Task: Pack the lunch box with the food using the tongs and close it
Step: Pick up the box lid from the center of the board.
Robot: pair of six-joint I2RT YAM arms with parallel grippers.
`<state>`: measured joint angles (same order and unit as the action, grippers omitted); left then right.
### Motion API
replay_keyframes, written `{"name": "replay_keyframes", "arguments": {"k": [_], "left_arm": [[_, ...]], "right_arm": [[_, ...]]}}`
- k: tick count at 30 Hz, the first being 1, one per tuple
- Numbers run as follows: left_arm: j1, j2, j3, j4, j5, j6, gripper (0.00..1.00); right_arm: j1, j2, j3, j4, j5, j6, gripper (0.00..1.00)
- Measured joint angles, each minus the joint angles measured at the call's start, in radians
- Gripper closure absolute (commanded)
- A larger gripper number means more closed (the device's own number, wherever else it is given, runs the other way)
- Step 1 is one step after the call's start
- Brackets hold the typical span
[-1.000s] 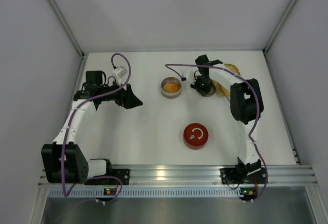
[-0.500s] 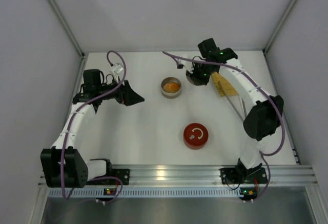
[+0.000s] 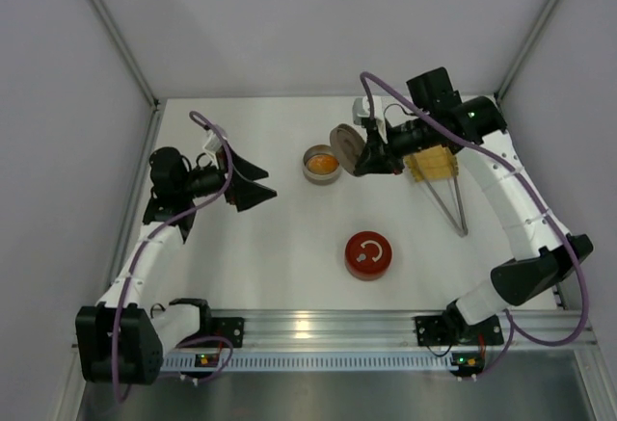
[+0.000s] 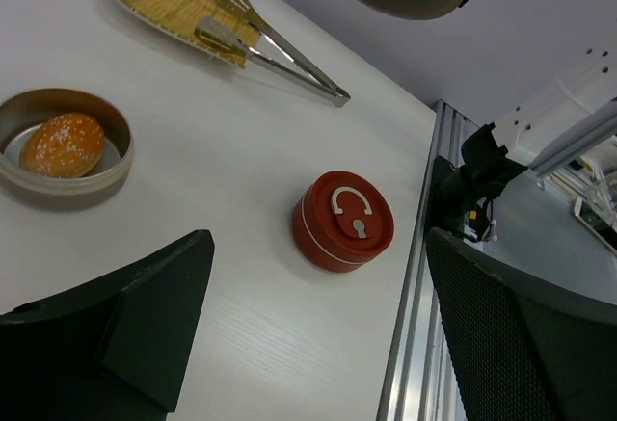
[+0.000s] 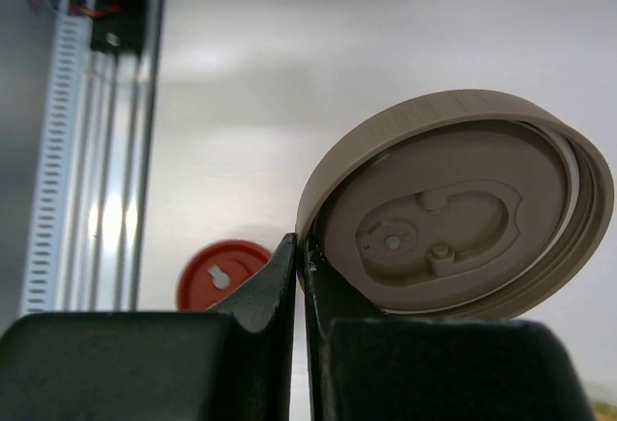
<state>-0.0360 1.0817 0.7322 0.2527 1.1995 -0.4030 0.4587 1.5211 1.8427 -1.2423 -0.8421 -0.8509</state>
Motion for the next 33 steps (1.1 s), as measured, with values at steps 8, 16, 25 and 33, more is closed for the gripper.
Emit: {"name": "replay_keyframes", "arguments": {"k": [8,16,25,33], "left_arm": [[-0.025,0.012,0.094,-0.183,0.080,0.328,0.07],[-0.025,0.077,0.507,-1.082,0.083,1.340,0.02],[-0.095,0.063,0.537,-1.244,0.074,1.552,0.02],[-0.289,0.093,0.617,-1.324,-0.075,1.635,0.07]], "right_arm": [[0.010,0.028,-0.076,0.003,-0.288,0.174,1.00],[0.074,0.084,-0.128,-0.064,-0.392,0.122,1.00],[0.192,0.094,-0.147,-0.082,-0.401,0.058,1.00],[0.209,0.103,-0.167,-0.083,-0.401,0.066,1.00]]}}
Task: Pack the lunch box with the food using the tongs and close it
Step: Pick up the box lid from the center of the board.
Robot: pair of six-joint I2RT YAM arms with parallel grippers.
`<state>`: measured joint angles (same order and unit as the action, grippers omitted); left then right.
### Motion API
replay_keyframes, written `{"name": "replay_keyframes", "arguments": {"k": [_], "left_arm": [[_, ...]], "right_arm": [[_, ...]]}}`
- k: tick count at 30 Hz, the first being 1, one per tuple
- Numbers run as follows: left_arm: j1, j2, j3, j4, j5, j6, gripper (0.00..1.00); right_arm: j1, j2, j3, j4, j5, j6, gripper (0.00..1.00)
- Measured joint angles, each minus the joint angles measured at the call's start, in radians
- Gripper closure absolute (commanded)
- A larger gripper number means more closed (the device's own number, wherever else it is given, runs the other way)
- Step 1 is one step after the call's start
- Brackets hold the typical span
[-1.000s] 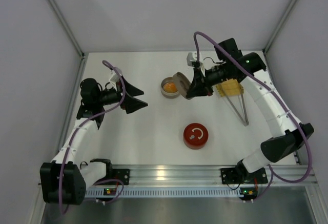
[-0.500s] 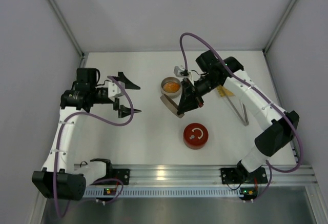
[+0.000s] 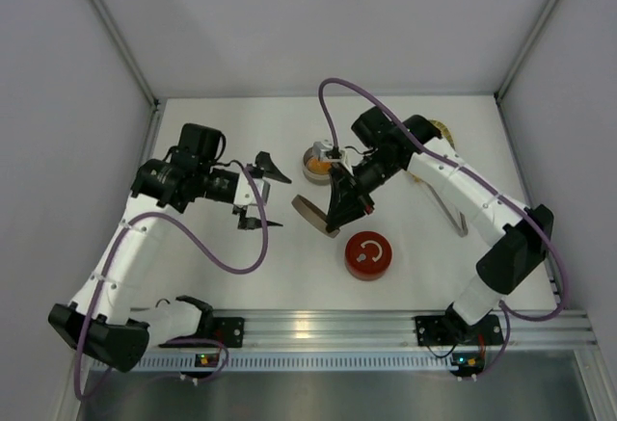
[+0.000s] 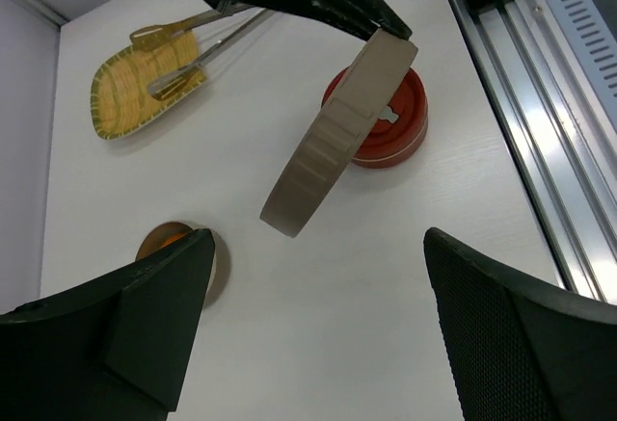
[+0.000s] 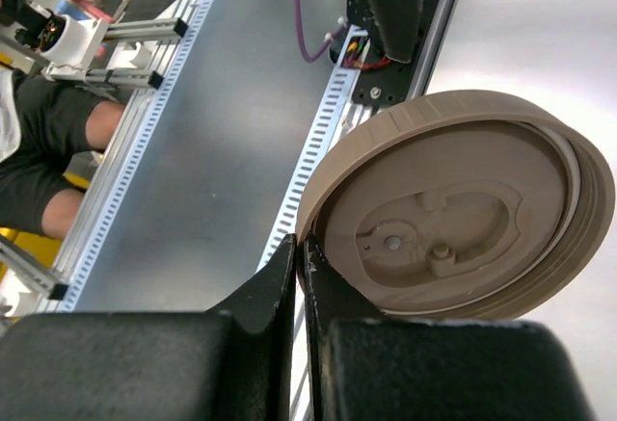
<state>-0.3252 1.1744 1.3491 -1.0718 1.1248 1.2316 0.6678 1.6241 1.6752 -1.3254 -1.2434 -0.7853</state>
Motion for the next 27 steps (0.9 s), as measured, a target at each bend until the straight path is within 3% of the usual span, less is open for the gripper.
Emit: {"name": "replay_keyframes", "arguments": {"k": [8,17,23,27], "left_arm": [[-0.213,0.054,0.161,-0.072,-0.250,0.002,0.21],[-0.528,0.135,0.207,-0.110,-0.546,-0.079,0.26],[-0.633,0.159,0.200,-0.101,-0.679,-0.138,0.26],[-0.688,0.170,0.197,-0.098,-0.767,-0.169,0.32]], "right_arm": [[0.009,0.041,-0.035,-0.001,0.005,0.062,1.00],[0.011,0.042,-0.058,-0.002,0.005,0.145,1.00],[0.013,0.042,-0.058,-0.002,0.000,0.166,1.00],[0.013,0.042,-0.058,-0.002,-0.005,0.170,1.00]]}}
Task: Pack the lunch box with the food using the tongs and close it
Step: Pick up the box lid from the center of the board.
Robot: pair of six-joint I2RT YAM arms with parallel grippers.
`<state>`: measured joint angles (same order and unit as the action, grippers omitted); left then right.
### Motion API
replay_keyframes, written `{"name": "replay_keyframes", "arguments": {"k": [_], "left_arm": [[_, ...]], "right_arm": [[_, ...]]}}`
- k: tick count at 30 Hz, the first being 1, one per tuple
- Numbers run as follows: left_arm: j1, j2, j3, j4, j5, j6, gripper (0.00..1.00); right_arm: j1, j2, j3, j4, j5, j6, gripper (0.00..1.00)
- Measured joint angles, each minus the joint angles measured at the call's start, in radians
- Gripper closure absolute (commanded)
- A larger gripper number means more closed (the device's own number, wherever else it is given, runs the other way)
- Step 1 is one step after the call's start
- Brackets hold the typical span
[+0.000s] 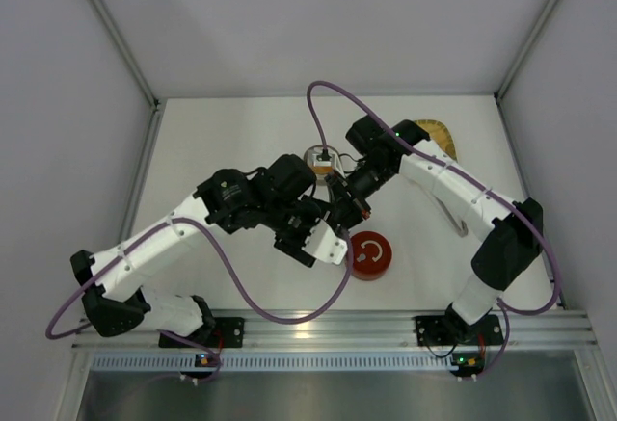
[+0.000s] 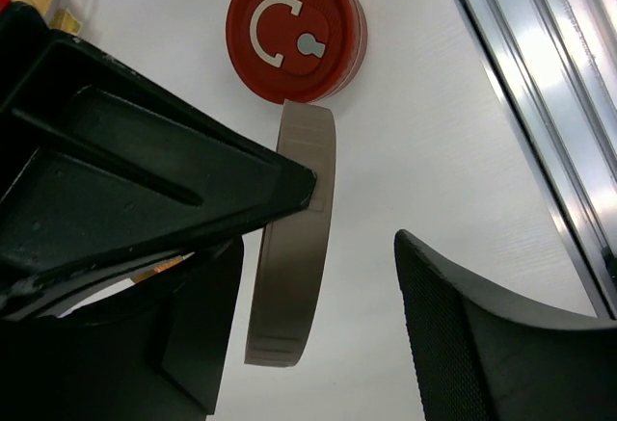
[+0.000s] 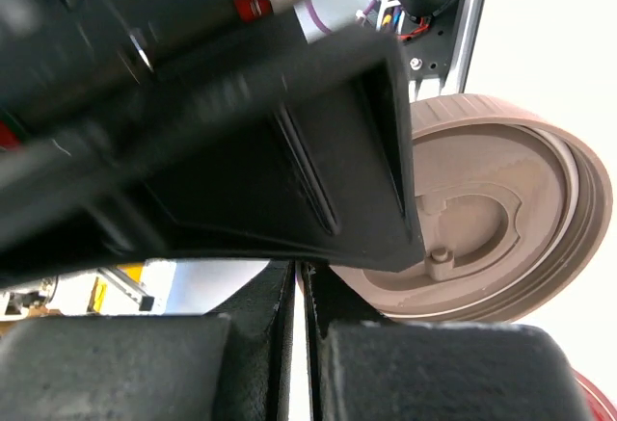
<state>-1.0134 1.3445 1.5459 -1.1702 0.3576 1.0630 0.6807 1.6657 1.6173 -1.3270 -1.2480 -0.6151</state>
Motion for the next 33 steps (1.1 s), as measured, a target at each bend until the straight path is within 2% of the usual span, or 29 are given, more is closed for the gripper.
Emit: {"name": "replay_keyframes", "arguments": {"k": [3,7,12,16,17,18,19,20,22,26,29,31,32,33], "left_arm": [[-0.025,0.016,-0.005,0.004,-0.054,-0.019,0.37],[-0.035,0.039,-0.013,0.016,-0.110,-0.049,0.50],[-0.048,0.050,-0.019,0.037,-0.163,-0.073,0.57],[-0.051,0.050,-0.026,0.037,-0.160,-0.095,0.78],[-0.054,0.051,-0.030,0.031,-0.154,-0.103,0.91],[-0.056,0.053,-0.031,0.030,-0.153,-0.113,0.97],[-0.056,0.055,-0.031,0.028,-0.151,-0.124,1.00],[-0.056,0.056,-0.033,0.027,-0.146,-0.136,1.00],[-0.054,0.056,-0.043,0.039,-0.145,-0.164,1.00],[-0.052,0.037,-0.075,0.060,-0.121,-0.235,1.00],[-0.021,0.019,-0.099,0.073,-0.040,-0.316,1.00],[0.052,0.005,-0.119,0.097,0.047,-0.394,1.00],[0.108,-0.004,-0.137,0.123,0.096,-0.447,1.00],[0.182,-0.014,-0.159,0.152,0.151,-0.502,1.00]], "right_arm": [[0.000,0.000,0.000,-0.001,-0.003,0.006,1.00],[0.000,0.000,0.000,0.000,-0.004,0.016,1.00],[0.000,0.000,-0.001,-0.002,-0.004,0.022,1.00],[0.000,0.003,0.000,-0.001,-0.005,0.025,1.00],[-0.001,0.006,0.000,-0.002,-0.005,0.027,1.00],[-0.001,0.010,0.000,-0.007,-0.004,0.032,1.00],[0.000,0.013,0.000,-0.010,-0.003,0.034,0.86],[0.000,0.015,0.002,-0.013,-0.002,0.040,0.80],[-0.001,0.019,0.015,-0.015,0.015,0.049,0.74],[-0.030,0.024,0.085,-0.021,0.082,0.041,0.50],[-0.141,0.024,0.158,-0.018,0.080,0.042,0.34],[-0.245,0.021,0.185,-0.003,0.080,0.056,0.30],[-0.299,0.014,0.185,0.018,0.087,0.073,0.22],[-0.343,0.003,0.180,0.039,0.108,0.096,0.20]]}}
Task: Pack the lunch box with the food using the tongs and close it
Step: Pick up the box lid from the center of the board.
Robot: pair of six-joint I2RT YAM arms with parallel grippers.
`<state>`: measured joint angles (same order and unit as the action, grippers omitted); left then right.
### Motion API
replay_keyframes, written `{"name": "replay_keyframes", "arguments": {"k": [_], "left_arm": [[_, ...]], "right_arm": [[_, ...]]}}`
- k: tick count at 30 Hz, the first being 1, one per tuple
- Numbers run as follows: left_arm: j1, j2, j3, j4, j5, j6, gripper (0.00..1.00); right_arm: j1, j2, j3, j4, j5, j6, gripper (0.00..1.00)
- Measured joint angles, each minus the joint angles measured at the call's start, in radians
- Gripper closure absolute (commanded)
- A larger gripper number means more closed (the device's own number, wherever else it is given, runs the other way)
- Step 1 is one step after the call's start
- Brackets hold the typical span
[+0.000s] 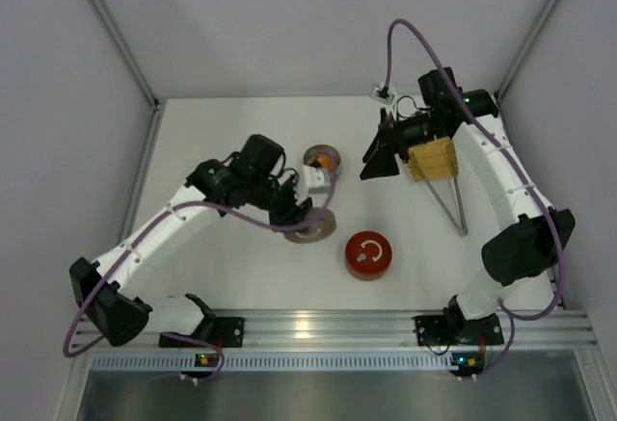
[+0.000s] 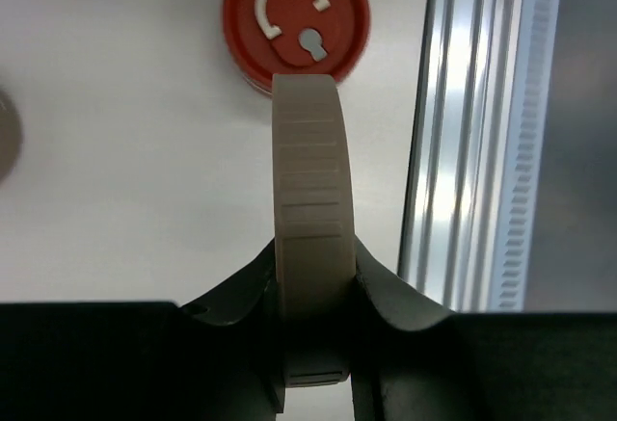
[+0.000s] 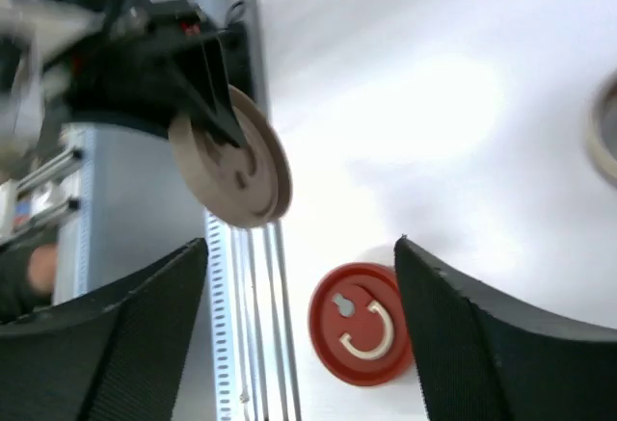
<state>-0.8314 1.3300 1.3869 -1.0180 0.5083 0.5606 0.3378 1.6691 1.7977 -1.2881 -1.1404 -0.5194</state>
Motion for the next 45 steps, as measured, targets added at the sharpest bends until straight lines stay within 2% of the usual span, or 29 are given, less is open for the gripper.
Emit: {"name": "replay_keyframes", "arguments": {"k": [1,2,5,8,11,14,22,26,32,45], "left_arm": [[0.082,-0.010,-0.033,0.044,0.067,-0.076,1.00],[0.177,-0.019,-0.071,0.091,0.131,-0.153,1.00],[0.431,-0.023,-0.192,0.259,0.290,-0.432,1.00],[0.591,-0.019,-0.318,0.458,0.398,-0.745,1.00],[0.634,-0.004,-0.370,0.581,0.420,-1.002,1.00],[0.633,-0.001,-0.389,0.692,0.422,-1.192,1.00],[0.652,0.019,-0.548,1.048,0.501,-1.614,1.00],[0.662,0.068,-0.553,1.159,0.577,-1.758,1.00],[0.662,0.115,-0.553,1.245,0.688,-1.871,1.00],[0.639,0.124,-0.553,1.246,0.794,-1.865,1.00]], "right_arm": [[-0.031,-0.017,-0.013,0.034,0.025,0.021,0.15],[-0.051,-0.047,-0.049,0.089,0.059,0.044,0.02],[-0.050,-0.184,-0.199,0.248,0.172,0.116,0.01],[-0.039,-0.338,-0.346,0.405,0.282,0.169,0.01],[-0.023,-0.459,-0.453,0.560,0.395,0.189,0.01],[0.061,-0.522,-0.518,0.661,0.520,0.170,0.01],[0.397,-0.449,-0.544,0.789,0.820,0.045,0.03],[0.481,-0.394,-0.542,0.816,0.963,-0.023,0.04],[0.523,-0.363,-0.531,0.824,1.034,-0.082,0.04],[0.603,-0.323,-0.436,0.812,1.021,-0.131,0.06]]}}
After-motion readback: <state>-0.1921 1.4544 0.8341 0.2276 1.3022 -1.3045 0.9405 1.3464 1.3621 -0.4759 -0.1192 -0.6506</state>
